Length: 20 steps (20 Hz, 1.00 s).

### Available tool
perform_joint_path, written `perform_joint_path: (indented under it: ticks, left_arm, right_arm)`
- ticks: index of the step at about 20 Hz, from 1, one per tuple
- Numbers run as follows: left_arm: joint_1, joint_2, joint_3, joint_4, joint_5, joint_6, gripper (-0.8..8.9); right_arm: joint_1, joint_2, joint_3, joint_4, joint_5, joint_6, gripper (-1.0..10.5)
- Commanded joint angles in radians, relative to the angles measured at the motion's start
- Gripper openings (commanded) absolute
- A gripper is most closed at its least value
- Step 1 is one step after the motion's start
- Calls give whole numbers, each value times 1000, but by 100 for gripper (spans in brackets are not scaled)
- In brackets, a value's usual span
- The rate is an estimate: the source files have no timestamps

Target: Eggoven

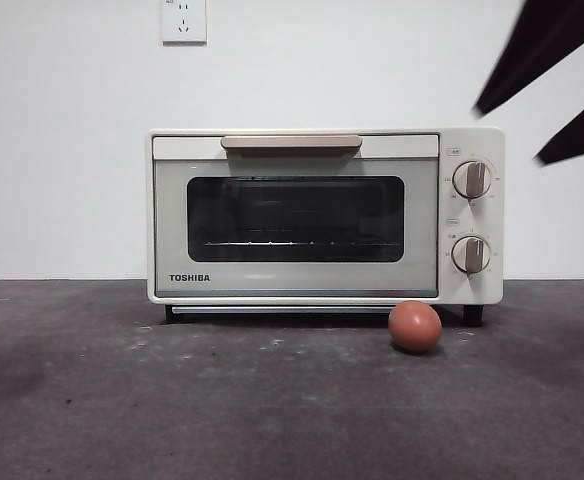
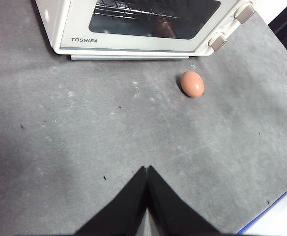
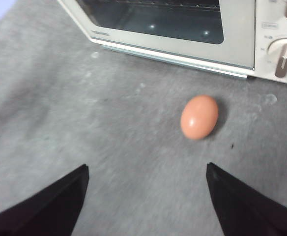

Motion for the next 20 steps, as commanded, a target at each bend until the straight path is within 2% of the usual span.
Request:
perform_joint_path:
  ticks: [1,5,10,20]
  left_arm:
    - [-2,5,17,11,4,12,7]
    - [-2,5,17,11,4,12,7]
    - [-2,5,17,9,4,12,7]
    - [-2,5,17,7,4,8,7]
  right_arm:
    - [66,106,16,94,101,43,383]
    - [156,294,17,252,249,74,382]
    - [188,492,49,361,347,90,379]
    - [186,723,166,379,418,64,379]
